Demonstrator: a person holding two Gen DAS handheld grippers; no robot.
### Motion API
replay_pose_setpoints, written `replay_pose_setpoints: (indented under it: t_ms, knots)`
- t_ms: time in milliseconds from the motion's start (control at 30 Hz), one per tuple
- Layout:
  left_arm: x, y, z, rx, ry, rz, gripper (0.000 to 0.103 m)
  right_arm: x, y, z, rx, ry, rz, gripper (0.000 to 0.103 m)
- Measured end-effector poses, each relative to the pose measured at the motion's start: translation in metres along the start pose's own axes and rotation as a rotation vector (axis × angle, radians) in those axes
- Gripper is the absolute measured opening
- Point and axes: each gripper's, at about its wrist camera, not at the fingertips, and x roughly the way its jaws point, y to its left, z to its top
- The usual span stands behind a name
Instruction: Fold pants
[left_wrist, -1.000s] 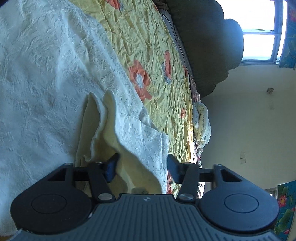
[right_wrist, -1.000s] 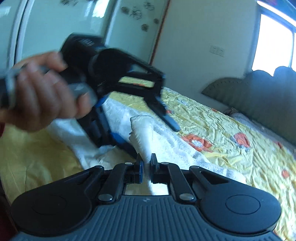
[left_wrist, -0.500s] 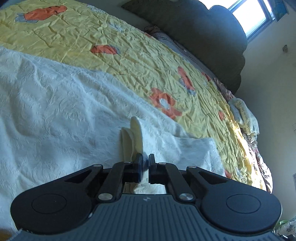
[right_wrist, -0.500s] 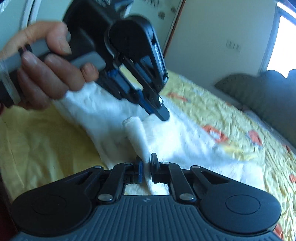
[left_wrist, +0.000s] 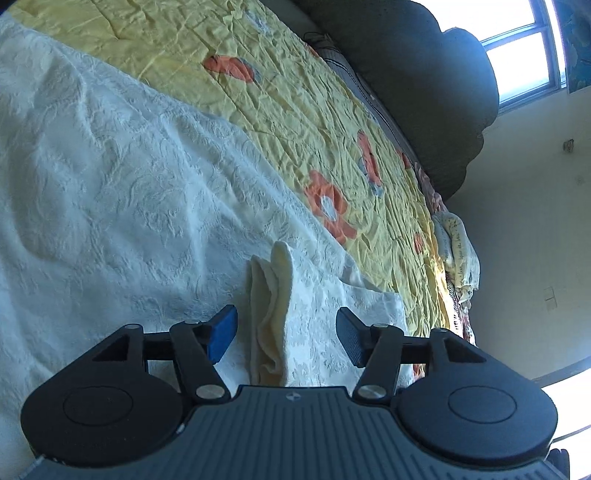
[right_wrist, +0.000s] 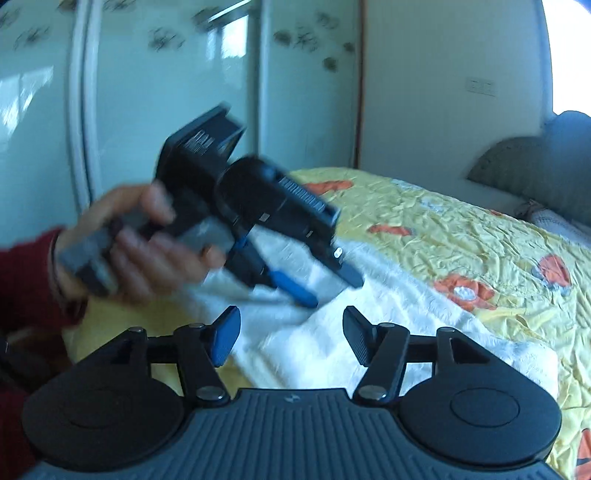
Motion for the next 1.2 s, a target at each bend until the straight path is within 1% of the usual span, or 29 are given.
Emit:
replay_pose_setpoints:
  t_ms: [33, 100, 167, 200, 233, 267, 333, 500, 567, 600, 667, 700, 733, 767, 800, 867, 900, 967, 1000, 1033, 1100, 1133, 1200]
  knots:
    - [0.003, 0.0, 0.001, 0.003, 0.008, -0.007, 0.061, 0.007, -0.004, 0.001, 0.014, 0.007, -0.042, 0.06]
    - [0.012, -0.002, 0.003, 0.011, 0.031, -0.027, 0.061, 0.028, -0.01, 0.002, 0.024, 0.062, -0.142, 0.06]
    - [0.019, -0.003, 0.004, 0.007, 0.038, -0.037, 0.059, 0.045, -0.019, 0.001, 0.048, 0.118, -0.203, 0.06]
    - [0.021, -0.004, 0.004, 0.014, 0.035, -0.036, 0.048, 0.053, -0.023, 0.0, 0.063, 0.142, -0.213, 0.06]
    - [0.024, -0.004, 0.004, 0.02, 0.037, -0.028, 0.018, 0.059, -0.027, -0.002, 0.08, 0.168, -0.218, 0.06]
    - [0.027, -0.006, 0.003, 0.031, 0.044, 0.0, 0.002, 0.062, -0.027, -0.003, 0.091, 0.18, -0.217, 0.06]
    - [0.027, -0.009, 0.0, 0.057, 0.019, 0.017, 0.002, 0.066, -0.026, -0.004, 0.102, 0.182, -0.206, 0.06]
    - [0.012, -0.034, -0.002, 0.178, -0.094, 0.024, 0.002, 0.061, -0.022, 0.002, 0.084, 0.14, -0.211, 0.06]
    - [0.008, -0.045, 0.003, 0.221, -0.122, 0.035, 0.002, 0.063, -0.028, 0.012, 0.084, 0.115, -0.204, 0.06]
    - [0.009, -0.049, 0.007, 0.235, -0.124, 0.048, 0.002, 0.064, -0.029, 0.014, 0.083, 0.107, -0.206, 0.06]
    - [0.017, -0.051, 0.011, 0.253, -0.098, 0.082, 0.003, 0.071, -0.031, 0.016, 0.082, 0.109, -0.211, 0.061]
    - [0.022, -0.049, 0.012, 0.241, -0.079, 0.112, 0.003, 0.079, -0.035, 0.015, 0.09, 0.132, -0.208, 0.061]
    - [0.028, -0.046, 0.011, 0.234, -0.055, 0.14, 0.011, 0.088, -0.04, 0.011, 0.108, 0.168, -0.2, 0.061]
    - [0.03, -0.042, 0.01, 0.229, -0.047, 0.16, 0.017, 0.093, -0.044, 0.006, 0.132, 0.196, -0.192, 0.061]
    - [0.029, -0.039, 0.008, 0.226, -0.054, 0.175, 0.021, 0.093, -0.046, 0.002, 0.158, 0.202, -0.183, 0.061]
    - [0.024, -0.037, 0.005, 0.238, -0.076, 0.194, 0.024, 0.084, -0.046, 0.0, 0.186, 0.18, -0.176, 0.061]
    - [0.021, -0.038, 0.004, 0.245, -0.087, 0.208, 0.028, 0.077, -0.043, 0.001, 0.187, 0.163, -0.18, 0.061]
    - [0.014, -0.043, 0.003, 0.284, -0.128, 0.266, 0.039, 0.066, -0.04, 0.003, 0.177, 0.136, -0.191, 0.061]
    - [0.011, -0.047, 0.002, 0.315, -0.158, 0.305, 0.048, 0.062, -0.038, 0.003, 0.172, 0.131, -0.197, 0.062]
    - [0.007, -0.051, -0.001, 0.353, -0.197, 0.349, 0.054, 0.06, -0.036, 0.002, 0.167, 0.137, -0.202, 0.062]
    - [0.002, -0.06, -0.007, 0.423, -0.259, 0.42, 0.058, 0.065, -0.039, -0.004, 0.171, 0.173, -0.208, 0.062]
    - [0.0, -0.063, -0.01, 0.45, -0.277, 0.448, 0.06, 0.068, -0.04, -0.009, 0.181, 0.194, -0.213, 0.062]
    - [-0.003, -0.067, -0.016, 0.492, -0.301, 0.495, 0.063, 0.066, -0.04, -0.014, 0.204, 0.182, -0.223, 0.062]
